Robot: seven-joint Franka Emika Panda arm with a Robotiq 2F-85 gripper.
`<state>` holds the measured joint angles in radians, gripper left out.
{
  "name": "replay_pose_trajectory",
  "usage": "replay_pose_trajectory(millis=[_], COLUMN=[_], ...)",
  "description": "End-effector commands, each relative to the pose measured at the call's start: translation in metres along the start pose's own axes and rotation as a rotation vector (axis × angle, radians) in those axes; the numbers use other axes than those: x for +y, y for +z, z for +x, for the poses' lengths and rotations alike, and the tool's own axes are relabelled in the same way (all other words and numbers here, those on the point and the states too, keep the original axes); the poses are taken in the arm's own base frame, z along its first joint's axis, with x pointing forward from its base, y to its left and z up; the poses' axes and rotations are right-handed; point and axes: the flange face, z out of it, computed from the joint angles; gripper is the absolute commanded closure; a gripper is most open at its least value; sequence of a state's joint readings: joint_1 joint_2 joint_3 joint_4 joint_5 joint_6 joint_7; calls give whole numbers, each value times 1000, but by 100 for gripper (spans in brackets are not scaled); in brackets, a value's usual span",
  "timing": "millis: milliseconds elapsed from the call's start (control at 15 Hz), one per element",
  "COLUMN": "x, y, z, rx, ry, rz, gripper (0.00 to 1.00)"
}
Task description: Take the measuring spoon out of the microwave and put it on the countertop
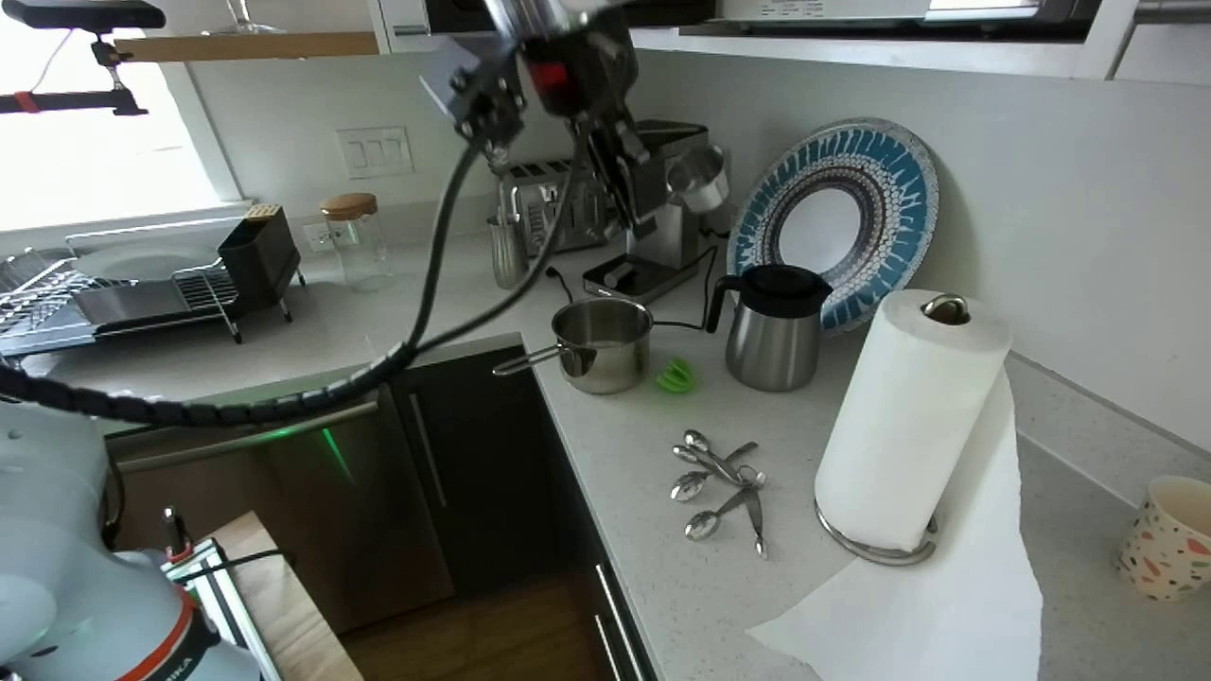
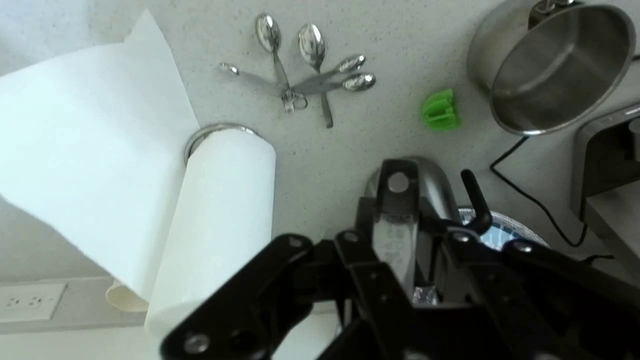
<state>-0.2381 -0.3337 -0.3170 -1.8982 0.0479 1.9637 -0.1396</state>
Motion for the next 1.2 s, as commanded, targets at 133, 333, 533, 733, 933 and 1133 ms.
replay_pose_trajectory(millis=[133,333,533,733,933,1133], x=[8,21,42,40,45,36], y=[145,225,280,281,294,303], z=[-38,-49,-38,-45,-34,-14], rx=[-89,-167,-243,-248,-263,-200], ry=[68,55,79,94,101,42], rz=[57,134,179,185,186,160], gripper=[94,93,93,77,77,94])
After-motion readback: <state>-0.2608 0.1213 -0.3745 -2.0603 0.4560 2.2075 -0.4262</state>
